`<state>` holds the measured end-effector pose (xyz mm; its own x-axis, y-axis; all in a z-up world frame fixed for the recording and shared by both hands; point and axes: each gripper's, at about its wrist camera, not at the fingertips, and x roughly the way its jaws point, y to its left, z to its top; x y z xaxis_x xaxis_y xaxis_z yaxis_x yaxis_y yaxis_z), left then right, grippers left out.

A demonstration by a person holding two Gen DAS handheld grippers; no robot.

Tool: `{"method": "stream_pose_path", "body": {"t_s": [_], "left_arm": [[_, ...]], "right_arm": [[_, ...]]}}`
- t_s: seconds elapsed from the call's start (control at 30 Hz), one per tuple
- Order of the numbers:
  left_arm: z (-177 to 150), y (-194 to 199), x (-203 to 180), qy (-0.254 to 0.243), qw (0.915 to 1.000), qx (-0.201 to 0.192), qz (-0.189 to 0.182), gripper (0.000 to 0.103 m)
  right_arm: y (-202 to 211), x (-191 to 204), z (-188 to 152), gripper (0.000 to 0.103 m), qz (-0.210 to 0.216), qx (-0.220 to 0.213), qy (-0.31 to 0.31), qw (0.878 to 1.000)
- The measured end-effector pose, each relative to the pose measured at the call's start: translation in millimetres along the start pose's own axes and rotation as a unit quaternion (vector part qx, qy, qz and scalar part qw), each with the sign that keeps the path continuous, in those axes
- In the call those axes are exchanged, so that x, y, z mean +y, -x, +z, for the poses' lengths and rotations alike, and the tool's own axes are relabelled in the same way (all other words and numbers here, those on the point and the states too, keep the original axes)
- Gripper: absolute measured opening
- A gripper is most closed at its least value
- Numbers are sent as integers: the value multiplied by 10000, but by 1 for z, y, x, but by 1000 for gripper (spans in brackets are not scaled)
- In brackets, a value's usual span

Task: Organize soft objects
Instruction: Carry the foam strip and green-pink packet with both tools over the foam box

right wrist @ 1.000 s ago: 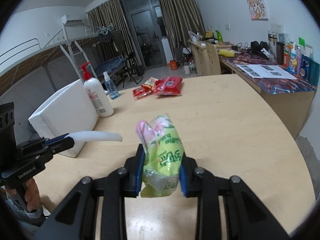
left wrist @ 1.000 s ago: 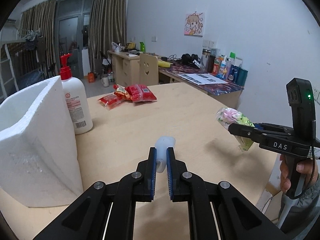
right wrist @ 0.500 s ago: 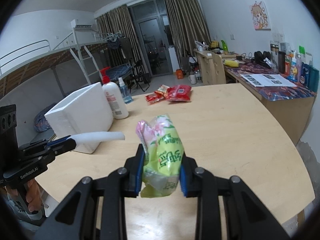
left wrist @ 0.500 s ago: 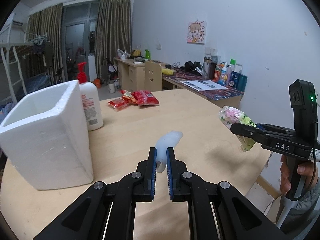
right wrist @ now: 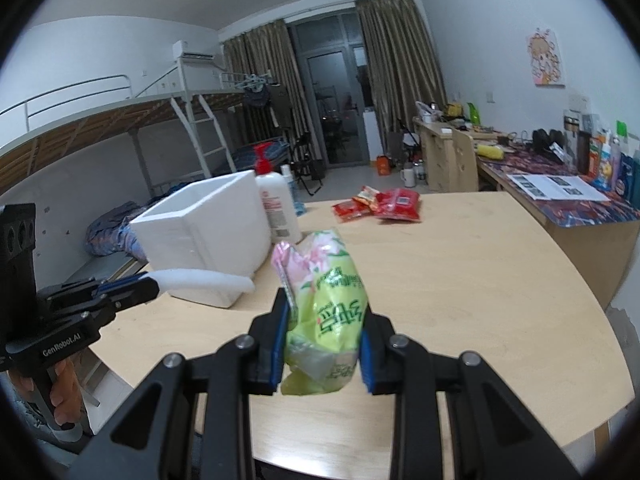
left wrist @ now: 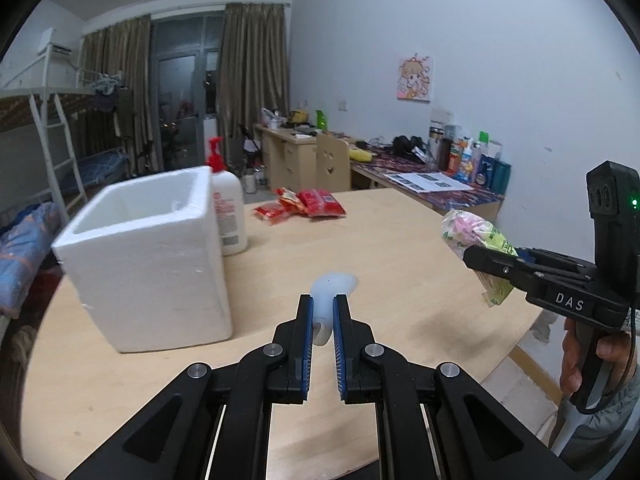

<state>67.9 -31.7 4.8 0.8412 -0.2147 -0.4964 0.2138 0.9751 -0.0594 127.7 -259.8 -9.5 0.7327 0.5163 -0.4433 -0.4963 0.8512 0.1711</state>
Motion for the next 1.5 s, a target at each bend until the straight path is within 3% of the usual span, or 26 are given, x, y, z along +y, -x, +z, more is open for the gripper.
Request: {"method": "stream_pose_path", "body": {"t_s": [0.33,0.8,1.23,1.5], "left_arm": [[-5,45,26,309,9967,-261,706,10],[-24,95,76,813,9826,-503,1595,10],[-21,99,108,979,9796,-541,1670,10],[8,94,113,865,9821,-651,1544,10]], "right_arm": [[-19,38,6,34,627,21,381,9973],[-47,99,16,34,1399,143,926,9857],[-70,119,31,34,1529,257,1088,9819],[-75,122,53,34,1472,197,1149,9822]]}}
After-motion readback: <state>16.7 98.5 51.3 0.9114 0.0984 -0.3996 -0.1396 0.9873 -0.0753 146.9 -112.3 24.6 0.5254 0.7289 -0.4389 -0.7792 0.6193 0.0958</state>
